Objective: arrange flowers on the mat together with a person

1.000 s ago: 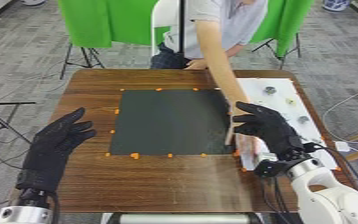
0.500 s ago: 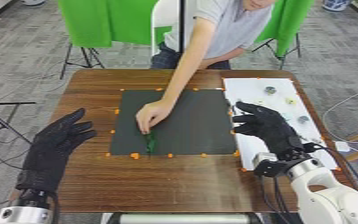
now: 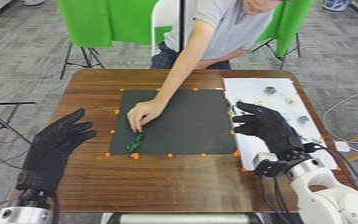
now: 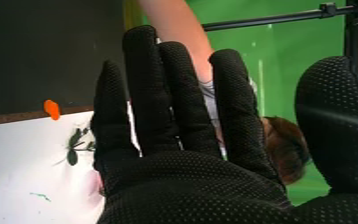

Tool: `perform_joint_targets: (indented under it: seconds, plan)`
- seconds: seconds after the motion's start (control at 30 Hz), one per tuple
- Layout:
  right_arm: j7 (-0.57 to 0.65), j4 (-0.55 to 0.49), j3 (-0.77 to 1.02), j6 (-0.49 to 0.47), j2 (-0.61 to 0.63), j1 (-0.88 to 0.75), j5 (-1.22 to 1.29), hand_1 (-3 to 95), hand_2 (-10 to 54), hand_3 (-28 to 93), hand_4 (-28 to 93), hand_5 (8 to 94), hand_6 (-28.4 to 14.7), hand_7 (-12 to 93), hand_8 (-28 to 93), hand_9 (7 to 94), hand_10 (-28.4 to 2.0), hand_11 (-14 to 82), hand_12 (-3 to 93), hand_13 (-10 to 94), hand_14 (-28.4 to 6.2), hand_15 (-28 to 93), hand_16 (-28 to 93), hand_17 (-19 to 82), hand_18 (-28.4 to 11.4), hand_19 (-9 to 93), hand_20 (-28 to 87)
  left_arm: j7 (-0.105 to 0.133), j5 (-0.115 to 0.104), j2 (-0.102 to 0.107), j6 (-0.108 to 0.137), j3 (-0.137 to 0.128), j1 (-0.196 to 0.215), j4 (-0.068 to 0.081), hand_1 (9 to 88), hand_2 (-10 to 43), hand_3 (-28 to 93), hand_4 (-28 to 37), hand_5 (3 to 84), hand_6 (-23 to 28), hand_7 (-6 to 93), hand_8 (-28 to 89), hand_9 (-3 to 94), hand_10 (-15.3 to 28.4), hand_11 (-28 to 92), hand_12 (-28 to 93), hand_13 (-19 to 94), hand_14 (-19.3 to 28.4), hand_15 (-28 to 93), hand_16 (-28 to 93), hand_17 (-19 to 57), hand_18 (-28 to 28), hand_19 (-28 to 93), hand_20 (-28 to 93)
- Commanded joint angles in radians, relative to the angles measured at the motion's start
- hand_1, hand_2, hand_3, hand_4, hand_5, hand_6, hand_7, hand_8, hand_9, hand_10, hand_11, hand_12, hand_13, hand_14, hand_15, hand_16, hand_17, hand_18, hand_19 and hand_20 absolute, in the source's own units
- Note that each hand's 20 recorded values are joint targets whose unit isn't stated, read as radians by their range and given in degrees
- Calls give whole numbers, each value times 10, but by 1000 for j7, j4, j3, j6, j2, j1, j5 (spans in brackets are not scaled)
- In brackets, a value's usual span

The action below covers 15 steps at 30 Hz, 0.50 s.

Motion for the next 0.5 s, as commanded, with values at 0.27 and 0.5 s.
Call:
perform_joint_targets:
  seconds: [0.27, 0.5]
  plan:
    - [0, -14, 3, 21, 2, -7, -23, 243, 54, 785, -252, 512, -15, 136, -115, 535, -185, 179, 149, 450, -183, 542, 98, 97, -224, 582, 162, 2, -4, 2, 7, 3, 11, 3, 216, 60, 773, -283, 391, 97, 149, -102, 378, 211, 278, 104, 265, 282, 550, -109, -82, 246, 533, 69]
    - [-1, -15, 1, 23, 8, -3, -31, 243, 54, 785, -252, 513, -15, 136, -115, 534, -185, 180, 150, 450, -184, 543, 97, 98, -226, 584, 162, 0, -3, 2, 5, 5, 3, 6, 216, 60, 774, -283, 391, 97, 149, -102, 377, 211, 278, 103, 266, 282, 550, -108, -82, 246, 533, 69]
